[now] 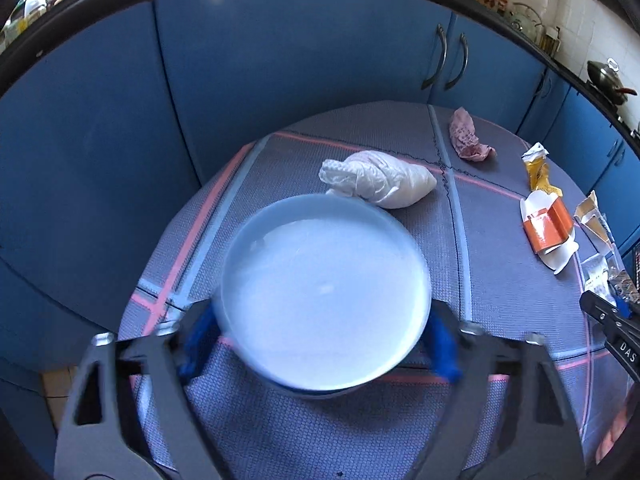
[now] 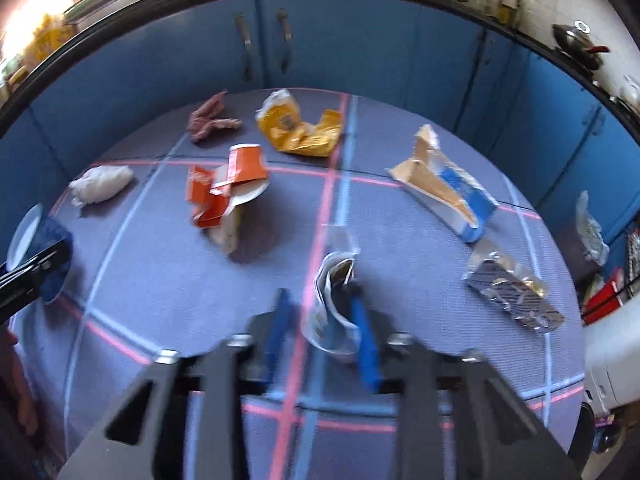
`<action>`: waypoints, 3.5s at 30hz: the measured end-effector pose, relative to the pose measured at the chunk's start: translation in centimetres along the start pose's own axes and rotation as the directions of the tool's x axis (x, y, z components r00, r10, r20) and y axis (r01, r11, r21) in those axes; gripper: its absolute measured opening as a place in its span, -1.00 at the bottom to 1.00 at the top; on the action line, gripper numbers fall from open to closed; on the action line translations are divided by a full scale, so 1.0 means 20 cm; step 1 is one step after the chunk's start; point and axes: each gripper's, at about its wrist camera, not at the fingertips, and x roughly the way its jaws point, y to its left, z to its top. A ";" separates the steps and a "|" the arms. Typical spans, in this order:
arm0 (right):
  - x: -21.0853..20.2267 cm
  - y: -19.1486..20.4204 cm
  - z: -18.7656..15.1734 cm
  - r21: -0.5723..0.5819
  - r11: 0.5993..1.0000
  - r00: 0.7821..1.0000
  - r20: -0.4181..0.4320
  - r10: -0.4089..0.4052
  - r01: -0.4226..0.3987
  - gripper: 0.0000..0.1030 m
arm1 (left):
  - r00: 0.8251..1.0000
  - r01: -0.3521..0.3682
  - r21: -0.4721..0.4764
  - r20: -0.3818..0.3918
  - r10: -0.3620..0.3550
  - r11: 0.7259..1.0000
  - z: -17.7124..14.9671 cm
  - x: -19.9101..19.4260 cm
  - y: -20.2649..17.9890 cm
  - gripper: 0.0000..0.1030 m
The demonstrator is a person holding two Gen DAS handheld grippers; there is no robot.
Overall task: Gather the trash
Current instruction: 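Grasp the blue paper cup with the left tool while the right tool grasps the white cup, then carry the blue cup and white cup over the black bin with both tools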
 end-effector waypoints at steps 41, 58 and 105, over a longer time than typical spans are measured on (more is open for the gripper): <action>-1.05 -0.41 -0.57 0.100 0.995 0.964 0.263 -0.038 0.012 -0.80 | 0.953 0.160 0.267 0.210 -0.219 0.950 -0.35 -0.99 -0.71 0.51; -1.26 -0.75 -0.76 0.213 0.977 0.938 0.331 -0.104 0.033 -0.80 | 0.918 0.200 0.442 0.226 -0.325 0.874 -0.48 -1.20 -1.19 0.52; -1.13 -1.22 -0.95 0.358 0.929 0.939 0.279 -0.203 0.095 -0.73 | 0.920 0.259 0.599 0.087 -0.382 0.758 -0.66 -1.05 -1.90 0.52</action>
